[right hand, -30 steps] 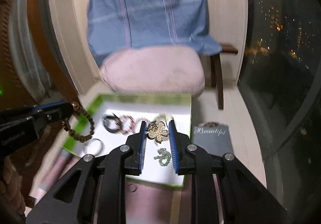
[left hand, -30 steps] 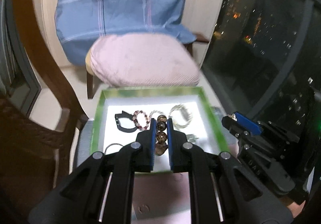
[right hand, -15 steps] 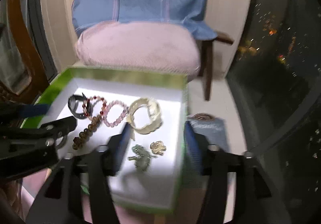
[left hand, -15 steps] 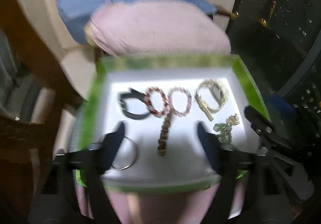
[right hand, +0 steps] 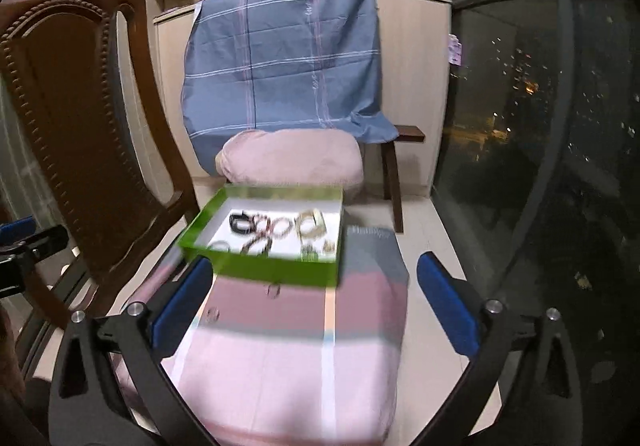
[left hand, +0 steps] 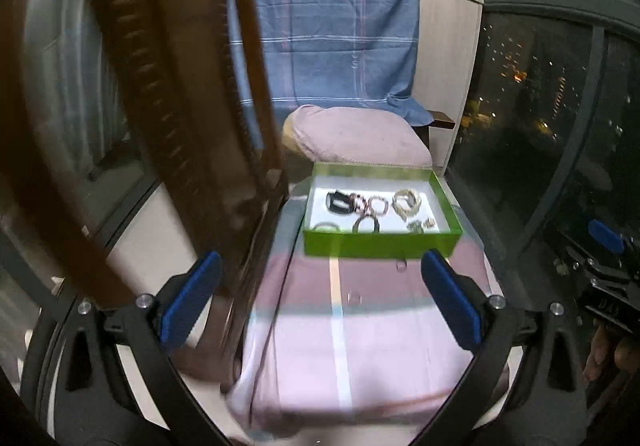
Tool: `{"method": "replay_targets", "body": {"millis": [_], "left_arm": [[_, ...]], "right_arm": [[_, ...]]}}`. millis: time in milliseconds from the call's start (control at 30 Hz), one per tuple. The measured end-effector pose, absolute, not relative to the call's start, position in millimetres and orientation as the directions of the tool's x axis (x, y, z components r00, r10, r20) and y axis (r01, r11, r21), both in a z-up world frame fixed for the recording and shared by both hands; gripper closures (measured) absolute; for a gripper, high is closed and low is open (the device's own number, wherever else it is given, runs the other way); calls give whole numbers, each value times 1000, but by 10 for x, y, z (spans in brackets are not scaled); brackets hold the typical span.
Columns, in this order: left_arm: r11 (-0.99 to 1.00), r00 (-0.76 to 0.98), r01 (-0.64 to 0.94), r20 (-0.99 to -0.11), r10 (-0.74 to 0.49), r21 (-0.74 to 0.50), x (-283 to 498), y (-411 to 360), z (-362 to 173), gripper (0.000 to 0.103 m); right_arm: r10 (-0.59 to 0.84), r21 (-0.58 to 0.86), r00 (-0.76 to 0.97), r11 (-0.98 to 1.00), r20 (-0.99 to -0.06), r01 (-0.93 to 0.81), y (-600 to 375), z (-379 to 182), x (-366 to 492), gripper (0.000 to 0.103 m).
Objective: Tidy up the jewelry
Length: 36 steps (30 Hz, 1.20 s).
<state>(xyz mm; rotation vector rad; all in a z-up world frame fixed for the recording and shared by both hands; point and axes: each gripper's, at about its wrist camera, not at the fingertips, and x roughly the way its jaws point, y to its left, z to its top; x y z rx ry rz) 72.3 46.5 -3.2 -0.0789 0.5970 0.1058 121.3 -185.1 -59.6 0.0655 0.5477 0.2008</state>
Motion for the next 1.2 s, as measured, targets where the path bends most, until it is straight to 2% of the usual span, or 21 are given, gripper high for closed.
{"method": "replay_targets", "body": {"millis": [100,300,400,1200], "left_arm": [[993,820,-118,-563,98,1,311,334,-89,4],[995,821,-95,-565,84,10,-242,115,-230,4],[998,800,-66,-598,50,-5,-302,38,-339,4],[999,813,-45,-580,43,11,-540,-132,-250,4]], "right_arm": [[239,173,819,970,-522,-173,-1900,-654,790,3],[264,184,794,964,-548,-193,-1877,-765,178,4],[269,179,796,963,-543,-203,-1823,-745,22,3],[256,187,816,965,-519,-184,-1952,-685,-242,3]]}}
